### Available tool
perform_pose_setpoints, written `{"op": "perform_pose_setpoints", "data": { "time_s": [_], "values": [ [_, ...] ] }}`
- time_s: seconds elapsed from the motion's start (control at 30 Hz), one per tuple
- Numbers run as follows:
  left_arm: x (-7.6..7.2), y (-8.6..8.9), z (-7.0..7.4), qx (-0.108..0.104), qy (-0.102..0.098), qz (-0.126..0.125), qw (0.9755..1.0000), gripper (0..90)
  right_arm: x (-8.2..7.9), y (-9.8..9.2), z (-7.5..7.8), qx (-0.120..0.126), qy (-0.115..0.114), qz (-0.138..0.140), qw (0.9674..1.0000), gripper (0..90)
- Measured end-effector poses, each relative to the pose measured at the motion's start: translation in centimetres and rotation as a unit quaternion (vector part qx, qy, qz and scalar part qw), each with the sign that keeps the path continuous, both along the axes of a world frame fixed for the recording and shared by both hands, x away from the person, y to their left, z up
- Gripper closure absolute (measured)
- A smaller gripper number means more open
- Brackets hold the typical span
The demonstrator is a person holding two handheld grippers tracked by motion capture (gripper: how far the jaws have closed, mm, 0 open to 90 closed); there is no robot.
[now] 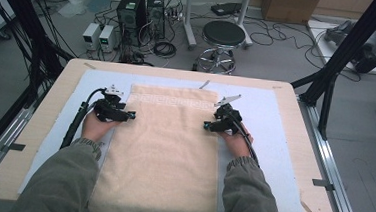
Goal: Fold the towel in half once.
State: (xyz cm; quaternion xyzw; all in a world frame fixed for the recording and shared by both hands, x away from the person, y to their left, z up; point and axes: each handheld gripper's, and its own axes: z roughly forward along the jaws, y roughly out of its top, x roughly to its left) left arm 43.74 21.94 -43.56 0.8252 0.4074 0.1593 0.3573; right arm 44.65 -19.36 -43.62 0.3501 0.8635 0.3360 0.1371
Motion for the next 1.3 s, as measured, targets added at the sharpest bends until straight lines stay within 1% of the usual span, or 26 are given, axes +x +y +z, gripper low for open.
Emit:
{"op": "perform_pose_setpoints", "data": {
  "time_s": [0.07,0.13,0.2,0.23,0.27,0.3,0.37,0.4,0.43,0.5,0.53,0.57,0.6,0.63,0.73,0.83,0.9,0.93,1.0,1.03,1.1,1.17,1.2,1.23,1.27,1.3],
  "values": [
    [0.0,-0.1,-0.2,0.003,-0.002,0.0,1.0,36.0,0.0,0.0,0.0,0.003,0.0,-0.001,1.0,43.6],
    [0.0,-0.1,-0.2,0.012,-0.006,0.001,0.9999,39.2,0.0,0.0,-0.1,0.006,0.003,-0.002,1.0,45.5],
    [-0.1,0.0,0.0,0.012,-0.004,0.007,0.9999,46.5,0.0,0.1,0.0,0.008,0.008,-0.005,0.9999,49.9],
    [-0.1,0.0,0.1,0.013,-0.001,0.005,0.9999,53.6,0.0,0.1,0.1,0.007,0.009,-0.003,0.9999,53.0],
    [-0.2,0.0,0.2,0.007,0.006,0.005,0.9999,63.3,-0.1,0.1,0.1,0.007,0.011,-0.005,0.9999,56.0],
    [-0.2,0.0,0.2,0.005,0.009,0.006,0.9999,68.2,-0.1,0.1,0.1,0.01,0.013,-0.002,0.9999,60.4],
    [-0.3,-0.1,0.3,0.001,0.014,0.003,0.9999,75.6,-0.2,0.1,0.2,0.018,0.021,-0.003,0.9996,67.4],
    [-0.4,-0.2,0.3,0.003,0.017,0.0,0.9999,79.9,-0.2,0.0,0.2,0.023,0.024,0.002,0.9994,73.3],
    [-0.4,-0.2,0.3,0.003,0.015,0.001,0.9999,81.1,-0.2,0.1,0.2,0.026,0.029,0.004,0.9992,77.9],
    [-0.5,-0.3,0.5,0.012,0.012,-0.002,0.9999,82.5,-0.4,0.3,0.4,0.024,0.034,0.013,0.9991,81.5],
    [-0.6,-0.2,0.5,0.014,0.01,-0.002,0.9999,83.0,-0.4,0.3,0.5,0.02,0.032,0.022,0.9991,82.1],
    [-0.6,-0.2,0.6,0.012,0.01,0.0,0.9999,83.3,-0.5,0.3,0.7,0.017,0.03,0.026,0.9991,82.4],
    [-0.6,-0.1,0.7,0.007,0.009,0.001,0.9999,83.3,-0.5,0.3,0.9,0.02,0.031,0.027,0.9989,82.6],
    [-0.7,0.0,0.9,0.006,0.005,-0.002,1.0,83.4,-0.6,0.1,1.2,0.024,0.029,0.029,0.9989,82.9],
    [-1.1,0.2,1.8,-0.005,-0.007,-0.011,0.9999,83.7,-0.8,-0.5,2.0,0.038,0.018,0.035,0.9985,83.3],
    [-1.7,0.6,2.9,-0.009,-0.02,-0.022,0.9995,83.8,-1.4,-1.0,3.0,0.051,0.015,0.042,0.9977,83.3],
    [-2.3,0.9,3.6,-0.013,-0.026,-0.03,0.9991,83.8,-1.8,-1.1,3.8,0.059,0.007,0.05,0.9969,83.3],
    [-2.6,1.0,4.0,-0.016,-0.027,-0.033,0.999,83.8,-2.1,-1.2,4.3,0.063,0.001,0.056,0.9965,83.3],
    [-3.5,1.3,4.8,-0.02,-0.039,-0.04,0.9982,83.8,-2.8,-1.3,5.1,0.073,0.004,0.064,0.9953,83.3],
    [-4.1,1.4,5.0,-0.031,-0.046,-0.041,0.9976,83.8,-3.2,-1.4,5.4,0.073,0.006,0.068,0.995,83.2],
    [-5.2,1.8,5.0,-0.043,-0.049,-0.047,0.9968,83.7,-4.2,-1.6,5.9,0.079,0.012,0.084,0.9933,83.0],
    [-6.3,2.2,4.7,-0.041,-0.047,-0.054,0.9966,83.7,-5.3,-1.7,6.2,0.075,0.018,0.096,0.9924,82.7],
    [-6.7,2.2,4.5,-0.042,-0.048,-0.057,0.9963,83.7,-5.8,-1.7,6.3,0.076,0.017,0.102,0.9917,82.7],
    [-7.4,2.3,4.3,-0.037,-0.052,-0.063,0.996,83.7,-6.2,-1.7,6.4,0.077,0.017,0.105,0.9914,82.5],
    [-8.0,2.3,4.1,-0.035,-0.053,-0.063,0.996,83.8,-6.8,-1.6,6.4,0.076,0.018,0.109,0.991,82.4],
    [-8.4,2.3,4.0,-0.031,-0.051,-0.067,0.996,83.8,-7.2,-1.5,6.4,0.074,0.02,0.112,0.9908,82.4]
  ]
}}
